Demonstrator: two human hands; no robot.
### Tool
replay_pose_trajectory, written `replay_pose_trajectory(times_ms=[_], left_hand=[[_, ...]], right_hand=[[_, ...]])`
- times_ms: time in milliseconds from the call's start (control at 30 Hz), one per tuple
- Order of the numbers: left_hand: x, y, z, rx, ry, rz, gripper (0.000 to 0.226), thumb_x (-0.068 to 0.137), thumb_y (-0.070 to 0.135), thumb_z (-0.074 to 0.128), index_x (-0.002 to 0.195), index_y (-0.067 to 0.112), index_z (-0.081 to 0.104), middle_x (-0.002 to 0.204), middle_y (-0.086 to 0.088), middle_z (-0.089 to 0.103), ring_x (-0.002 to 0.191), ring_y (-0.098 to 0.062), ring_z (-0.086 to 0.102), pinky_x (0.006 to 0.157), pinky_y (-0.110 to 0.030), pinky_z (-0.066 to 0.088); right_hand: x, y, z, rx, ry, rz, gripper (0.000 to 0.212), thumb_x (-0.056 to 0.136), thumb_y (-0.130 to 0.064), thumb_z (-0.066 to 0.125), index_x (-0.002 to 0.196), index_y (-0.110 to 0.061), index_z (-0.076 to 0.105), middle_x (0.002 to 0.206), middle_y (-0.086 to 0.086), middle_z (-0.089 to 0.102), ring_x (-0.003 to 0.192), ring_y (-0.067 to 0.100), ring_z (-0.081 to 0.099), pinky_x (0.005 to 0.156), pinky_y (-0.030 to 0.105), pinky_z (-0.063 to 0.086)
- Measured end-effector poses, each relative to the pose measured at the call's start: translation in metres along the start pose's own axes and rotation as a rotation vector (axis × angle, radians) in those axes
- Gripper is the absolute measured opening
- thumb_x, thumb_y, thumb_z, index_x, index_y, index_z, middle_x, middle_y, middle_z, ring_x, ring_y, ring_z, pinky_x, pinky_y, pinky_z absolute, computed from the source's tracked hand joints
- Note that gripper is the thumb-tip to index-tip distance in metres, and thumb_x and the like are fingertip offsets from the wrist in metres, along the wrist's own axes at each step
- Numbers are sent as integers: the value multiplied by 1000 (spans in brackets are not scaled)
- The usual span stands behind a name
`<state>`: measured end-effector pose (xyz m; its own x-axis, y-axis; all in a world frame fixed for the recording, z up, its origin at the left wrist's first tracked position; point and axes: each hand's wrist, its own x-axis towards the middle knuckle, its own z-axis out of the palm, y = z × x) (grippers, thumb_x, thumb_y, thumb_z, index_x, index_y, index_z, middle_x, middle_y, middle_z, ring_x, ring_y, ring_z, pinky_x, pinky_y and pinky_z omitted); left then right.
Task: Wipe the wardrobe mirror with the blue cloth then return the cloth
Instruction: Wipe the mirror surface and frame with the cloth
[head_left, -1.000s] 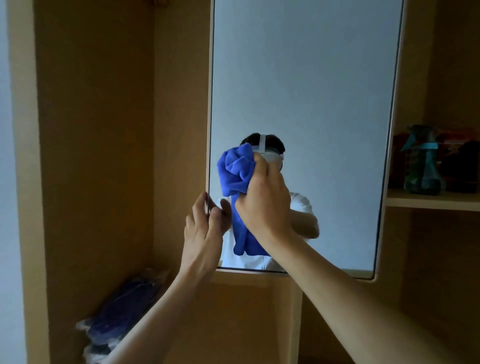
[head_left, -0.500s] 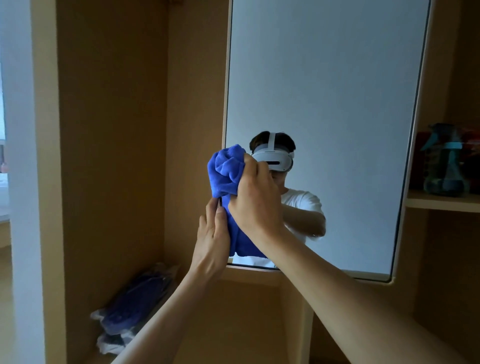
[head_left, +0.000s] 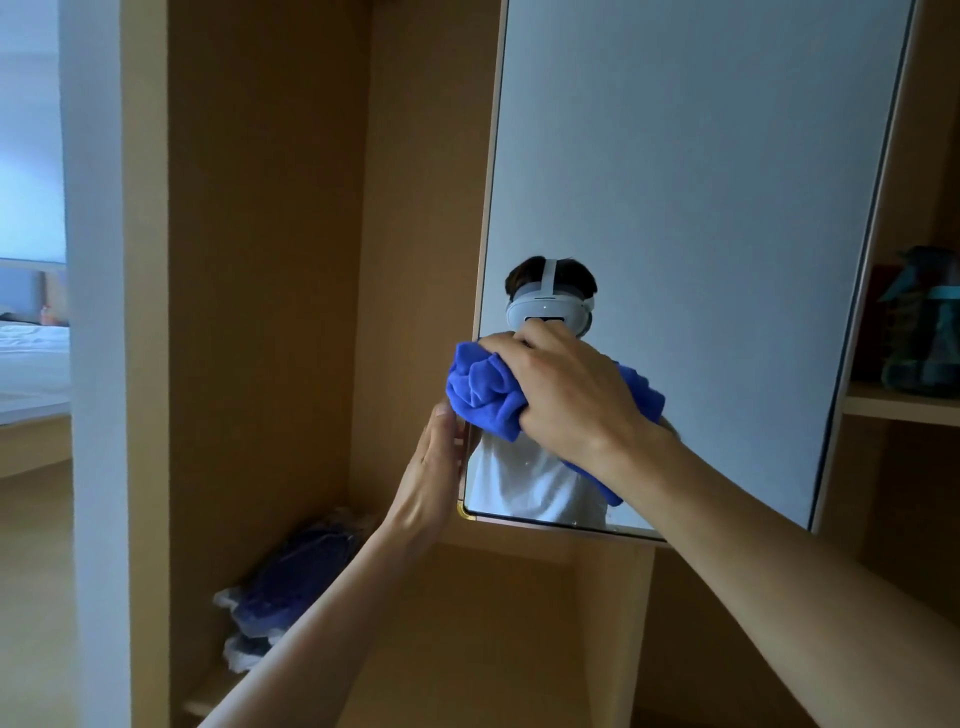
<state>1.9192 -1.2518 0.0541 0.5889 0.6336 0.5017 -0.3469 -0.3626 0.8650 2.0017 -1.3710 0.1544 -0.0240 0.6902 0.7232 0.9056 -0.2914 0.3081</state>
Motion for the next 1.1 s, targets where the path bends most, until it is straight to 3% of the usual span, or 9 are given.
replay_pose_trajectory(times_ms=[100,300,500,600,700,867,1100], left_hand=[[-2,-6,-1,-14,17,-30,61,98,70,17,129,40,60,117,6,71,110,-14,67,98,-35,51],[-8,-5,-2,-33,15,-30,58,104,59,9,117,45,63,108,11,75,101,-4,68,82,-21,48],[-9,-7,0,-94,50,-63,64,107,56,13,91,47,74,101,1,78,102,-16,72,94,-36,53],[-10,-8,0,-133,67,-85,61,108,53,17,106,31,73,99,0,79,97,-12,74,88,-31,55],[-10,-9,-1,-111,76,-93,63,107,55,20,114,21,73,103,-1,78,101,-13,73,98,-37,53],[-9,-11,0,-49,133,-85,57,106,58,26,117,27,72,113,5,75,108,-9,68,107,-41,48],[-17,-8,3,-6,158,-58,55,99,61,32,108,23,70,104,2,75,102,-17,69,99,-46,52]], right_hand=[[-4,1,5,-98,59,-56,43,75,-5,64,118,-15,62,94,6,58,89,29,56,65,33,28],[-15,-4,23,-162,93,-95,45,73,-7,68,117,-12,59,99,9,61,89,31,54,76,45,45],[-39,-22,37,-224,7,-59,62,72,-13,73,131,-13,52,119,14,60,105,36,54,90,49,46],[-55,-31,47,-205,-28,-48,64,75,-18,75,134,-13,52,121,12,60,107,36,55,90,48,46],[-70,-36,57,-174,-45,-54,62,75,-17,76,132,-12,53,120,12,61,106,36,57,89,48,47],[-87,-42,65,-150,-97,-85,58,69,-21,78,123,-14,56,107,7,60,94,29,56,79,41,48],[-96,-28,62,-85,-163,-140,56,67,-17,76,119,-20,56,101,0,60,87,23,54,75,36,48]])
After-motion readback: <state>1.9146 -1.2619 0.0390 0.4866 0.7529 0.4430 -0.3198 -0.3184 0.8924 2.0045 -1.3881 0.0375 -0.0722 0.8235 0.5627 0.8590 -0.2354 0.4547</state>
